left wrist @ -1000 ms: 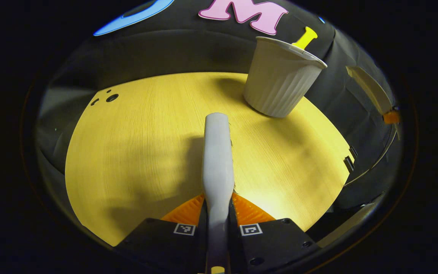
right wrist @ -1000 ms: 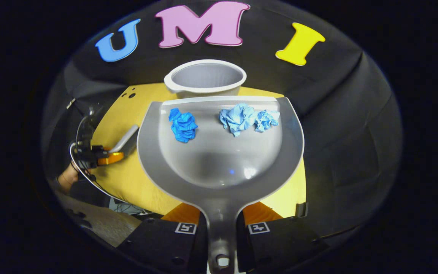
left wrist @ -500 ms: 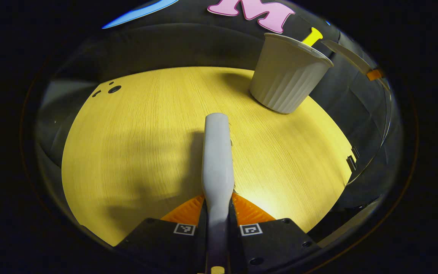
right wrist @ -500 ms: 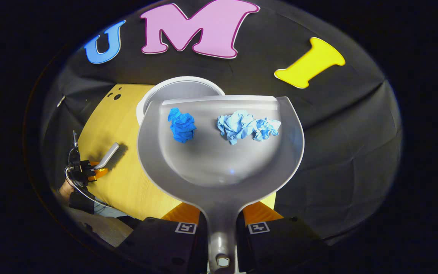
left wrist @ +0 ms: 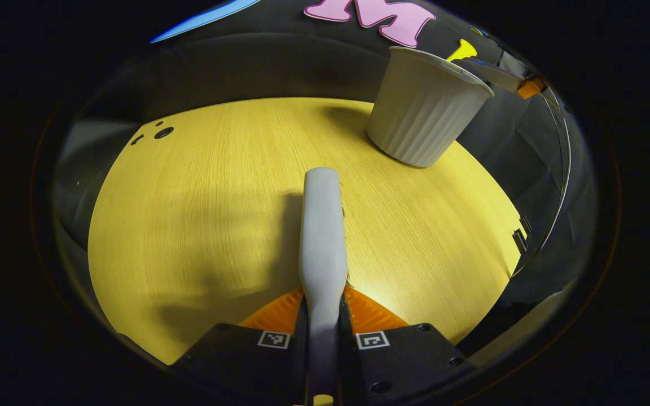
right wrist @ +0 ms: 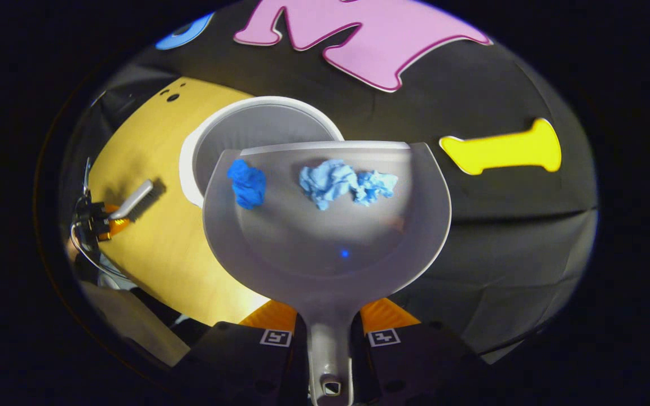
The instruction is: Pick up the small broom and dustpan from the desktop, sweep the trash into the dustpan with the broom, and then empty the trash into the garbage bin.
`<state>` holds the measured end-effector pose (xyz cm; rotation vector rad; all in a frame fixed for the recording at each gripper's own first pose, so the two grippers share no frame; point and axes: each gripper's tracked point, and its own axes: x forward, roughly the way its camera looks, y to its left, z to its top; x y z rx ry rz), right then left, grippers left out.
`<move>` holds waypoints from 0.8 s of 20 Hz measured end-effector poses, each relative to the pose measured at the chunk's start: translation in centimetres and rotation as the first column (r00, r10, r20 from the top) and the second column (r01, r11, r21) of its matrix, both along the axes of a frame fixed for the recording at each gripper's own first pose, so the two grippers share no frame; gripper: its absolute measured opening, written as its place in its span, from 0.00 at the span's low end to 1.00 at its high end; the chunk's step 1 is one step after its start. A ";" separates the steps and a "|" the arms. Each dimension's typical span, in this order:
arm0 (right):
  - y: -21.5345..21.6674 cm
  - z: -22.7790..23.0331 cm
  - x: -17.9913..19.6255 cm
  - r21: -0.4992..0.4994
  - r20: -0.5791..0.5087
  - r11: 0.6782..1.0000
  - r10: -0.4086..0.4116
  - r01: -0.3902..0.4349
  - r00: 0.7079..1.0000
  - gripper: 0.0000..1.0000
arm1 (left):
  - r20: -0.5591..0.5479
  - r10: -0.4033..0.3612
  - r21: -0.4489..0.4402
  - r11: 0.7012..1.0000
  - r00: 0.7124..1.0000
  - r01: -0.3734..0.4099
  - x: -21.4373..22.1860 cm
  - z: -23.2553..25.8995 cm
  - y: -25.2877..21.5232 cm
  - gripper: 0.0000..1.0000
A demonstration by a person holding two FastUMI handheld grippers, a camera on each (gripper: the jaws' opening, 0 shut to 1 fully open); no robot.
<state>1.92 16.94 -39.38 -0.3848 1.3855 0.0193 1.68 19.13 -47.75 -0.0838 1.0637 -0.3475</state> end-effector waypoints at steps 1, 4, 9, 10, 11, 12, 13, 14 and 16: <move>-0.2 0.1 0.2 -0.009 -0.022 1.000 0.017 -0.017 1.000 0.34 | -0.002 0.000 0.000 1.000 1.000 0.000 0.0 -0.1 0.1 0.31; -1.0 0.5 0.4 -0.061 -0.076 0.995 0.073 -0.078 0.994 0.34 | -0.008 0.003 0.002 1.000 1.000 -0.003 0.2 -0.3 0.4 0.31; -1.6 0.6 1.7 -0.138 -0.124 0.972 0.176 -0.193 0.977 0.34 | -0.013 0.010 -0.001 1.000 1.000 -0.010 0.3 -0.7 0.6 0.31; -2.0 0.9 2.1 -0.166 -0.134 0.960 0.204 -0.225 0.970 0.34 | -0.010 0.009 0.000 1.000 1.000 -0.009 0.3 -0.7 0.5 0.28; -2.0 1.0 2.3 -0.193 -0.145 0.948 0.228 -0.254 0.963 0.34 | -0.009 0.007 0.001 1.000 1.000 -0.007 0.3 -0.7 0.5 0.25; -2.0 1.3 2.6 -0.220 -0.159 0.932 0.256 -0.287 0.954 0.34 | -0.006 0.003 0.007 1.000 1.000 -0.003 0.3 -0.7 0.5 0.28; -2.3 1.5 2.9 -0.254 -0.176 0.911 0.288 -0.326 0.941 0.34 | -0.003 -0.001 0.021 1.000 1.000 0.001 0.3 -0.9 0.4 0.25; -2.6 1.9 3.4 -0.291 -0.191 0.883 0.323 -0.368 0.927 0.34 | -0.001 -0.005 0.041 0.999 1.000 0.005 0.4 -1.0 0.7 0.28; -2.7 2.2 3.9 -0.324 -0.218 0.849 0.362 -0.417 0.906 0.34 | -0.001 -0.004 0.072 0.997 1.000 0.004 0.5 -1.2 1.2 0.28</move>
